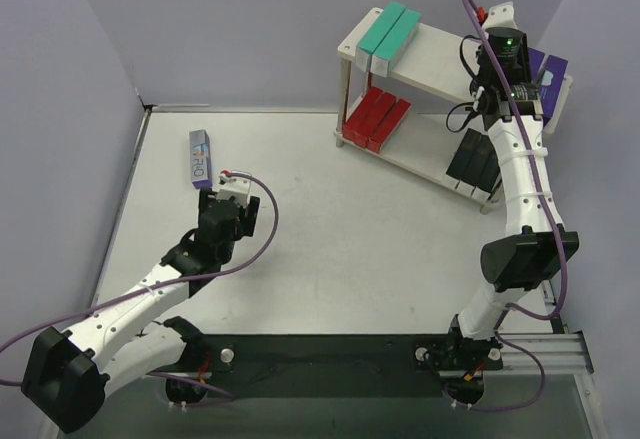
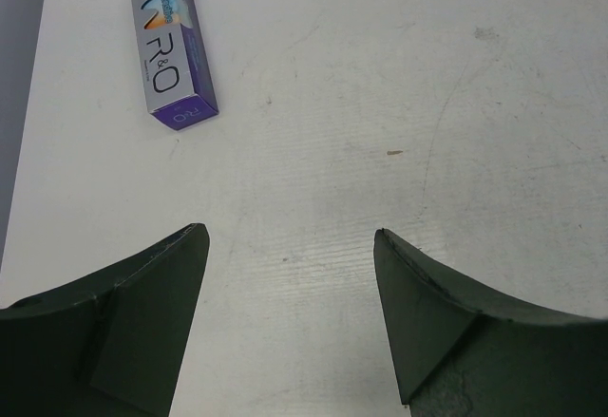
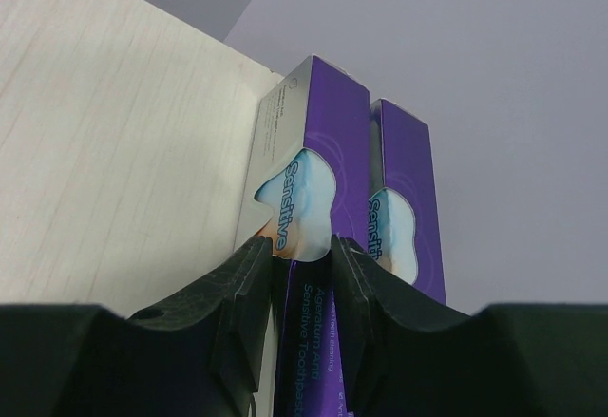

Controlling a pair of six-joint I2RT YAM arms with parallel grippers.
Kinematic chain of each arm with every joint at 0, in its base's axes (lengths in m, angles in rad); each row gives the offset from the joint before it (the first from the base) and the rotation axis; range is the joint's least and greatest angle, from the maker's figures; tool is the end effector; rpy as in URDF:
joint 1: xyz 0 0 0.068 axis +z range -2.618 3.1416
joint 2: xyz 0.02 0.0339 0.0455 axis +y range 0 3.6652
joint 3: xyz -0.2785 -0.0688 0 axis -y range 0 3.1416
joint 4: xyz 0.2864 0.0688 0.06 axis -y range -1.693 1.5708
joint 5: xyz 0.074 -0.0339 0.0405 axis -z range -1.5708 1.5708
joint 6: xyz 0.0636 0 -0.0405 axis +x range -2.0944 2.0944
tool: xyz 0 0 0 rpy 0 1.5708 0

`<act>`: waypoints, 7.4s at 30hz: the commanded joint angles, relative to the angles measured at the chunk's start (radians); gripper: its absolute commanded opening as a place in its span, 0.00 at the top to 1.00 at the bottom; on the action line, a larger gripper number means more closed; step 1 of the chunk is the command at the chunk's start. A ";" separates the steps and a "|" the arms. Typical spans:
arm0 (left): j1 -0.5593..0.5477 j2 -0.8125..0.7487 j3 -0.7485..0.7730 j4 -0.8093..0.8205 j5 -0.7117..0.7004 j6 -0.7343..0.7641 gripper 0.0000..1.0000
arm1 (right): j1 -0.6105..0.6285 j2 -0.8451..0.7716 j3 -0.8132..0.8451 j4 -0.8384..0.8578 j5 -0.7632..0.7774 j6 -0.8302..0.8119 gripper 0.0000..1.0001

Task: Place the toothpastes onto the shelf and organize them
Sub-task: Adjust the toothpaste on the shelf, then pick up the toothpaste from the center of the board.

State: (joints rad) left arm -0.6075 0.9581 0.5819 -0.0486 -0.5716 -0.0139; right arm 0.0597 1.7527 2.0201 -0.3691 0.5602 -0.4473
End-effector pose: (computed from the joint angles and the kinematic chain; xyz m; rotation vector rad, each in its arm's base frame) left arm 0.2367 -0.1227 0.2394 0.2106 1.9164 0.1563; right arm 0.4592 -0.0064 0.5080 0.0012 1.7135 -0.7566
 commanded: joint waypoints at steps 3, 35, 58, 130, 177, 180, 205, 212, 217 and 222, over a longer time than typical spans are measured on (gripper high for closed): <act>-0.001 0.004 0.016 0.033 -0.005 0.008 0.19 | -0.023 0.001 -0.029 -0.025 -0.013 -0.019 0.69; 0.008 0.013 0.018 0.035 0.012 0.003 0.19 | -0.024 -0.032 -0.067 -0.034 0.053 0.018 0.76; 0.008 0.001 0.022 0.033 0.009 -0.015 0.19 | 0.064 -0.050 0.081 -0.048 0.061 0.033 0.38; 0.647 1.138 1.037 -0.304 0.657 -0.288 0.47 | 0.351 -0.960 -1.015 -0.087 -0.581 0.616 0.01; -0.064 0.467 0.283 0.579 0.780 -0.995 0.46 | 0.767 -0.631 -1.167 0.578 -0.582 0.917 0.04; -0.078 0.462 0.285 0.590 0.774 -0.989 0.46 | 0.770 -0.604 -1.155 0.541 -0.520 0.946 0.06; -0.098 0.438 0.240 0.724 0.684 -0.986 0.29 | 0.825 -0.548 -1.052 0.420 -0.384 0.883 0.75; -0.025 0.317 0.248 0.601 0.609 -0.836 0.17 | 0.825 -0.571 -0.918 0.260 -0.375 0.851 0.79; 0.099 0.145 0.271 0.448 0.465 -0.632 0.15 | 0.818 -0.567 -0.767 0.061 -0.313 0.814 0.80; 0.130 0.003 0.265 0.331 0.285 -0.313 0.09 | 0.760 -0.549 -0.597 -0.118 -0.238 0.776 0.81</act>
State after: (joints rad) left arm -0.4877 1.0550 0.8139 0.3832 -0.1150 -0.6277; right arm 0.8658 1.2167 1.2873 -0.3458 0.2214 0.3721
